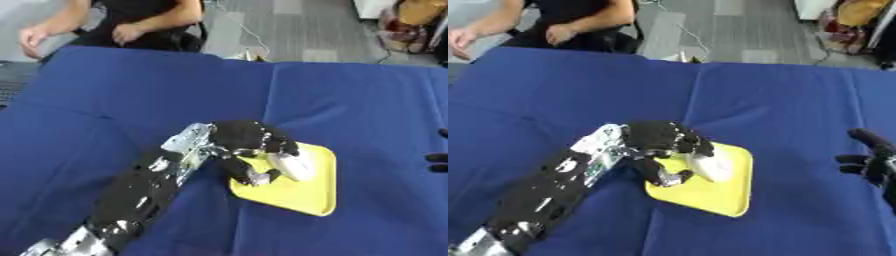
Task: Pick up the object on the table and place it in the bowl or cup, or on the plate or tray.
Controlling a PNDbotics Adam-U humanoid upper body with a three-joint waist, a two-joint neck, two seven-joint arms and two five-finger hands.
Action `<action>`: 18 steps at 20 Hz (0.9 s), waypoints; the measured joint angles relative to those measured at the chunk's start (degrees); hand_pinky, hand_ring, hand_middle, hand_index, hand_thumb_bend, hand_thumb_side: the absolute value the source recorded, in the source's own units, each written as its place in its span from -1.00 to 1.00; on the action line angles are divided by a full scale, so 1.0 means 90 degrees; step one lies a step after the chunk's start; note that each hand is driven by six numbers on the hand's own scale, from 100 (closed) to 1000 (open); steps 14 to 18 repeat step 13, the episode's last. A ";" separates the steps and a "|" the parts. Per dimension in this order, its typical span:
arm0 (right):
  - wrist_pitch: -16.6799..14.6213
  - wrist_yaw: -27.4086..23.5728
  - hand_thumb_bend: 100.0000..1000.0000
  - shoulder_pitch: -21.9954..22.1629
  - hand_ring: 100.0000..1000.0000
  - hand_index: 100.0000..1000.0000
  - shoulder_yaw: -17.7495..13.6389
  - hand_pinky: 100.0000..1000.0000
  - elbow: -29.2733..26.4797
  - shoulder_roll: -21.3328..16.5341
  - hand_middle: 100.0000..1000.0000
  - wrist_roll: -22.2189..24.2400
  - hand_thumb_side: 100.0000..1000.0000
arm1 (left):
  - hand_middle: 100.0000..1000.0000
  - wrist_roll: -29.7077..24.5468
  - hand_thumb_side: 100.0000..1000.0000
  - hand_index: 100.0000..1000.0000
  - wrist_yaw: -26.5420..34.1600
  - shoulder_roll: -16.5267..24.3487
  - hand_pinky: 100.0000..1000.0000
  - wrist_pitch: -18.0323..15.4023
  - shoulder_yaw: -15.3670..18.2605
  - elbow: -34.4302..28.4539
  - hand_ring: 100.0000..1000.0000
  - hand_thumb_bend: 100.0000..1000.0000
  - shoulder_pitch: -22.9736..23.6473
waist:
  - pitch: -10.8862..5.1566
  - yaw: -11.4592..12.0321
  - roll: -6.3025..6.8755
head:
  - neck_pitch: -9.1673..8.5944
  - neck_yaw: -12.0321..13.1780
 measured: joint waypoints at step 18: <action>-0.0001 0.0007 -1.00 0.0000 0.51 1.00 -0.0001 0.50 0.0029 0.0000 0.98 -0.0002 0.94 | 0.76 -0.2432 1.00 1.00 0.4683 0.0399 0.24 0.2078 -0.0166 -0.1052 0.55 -0.70 0.0178 | 0.0029 0.0013 0.0005 | -0.0001 0.0000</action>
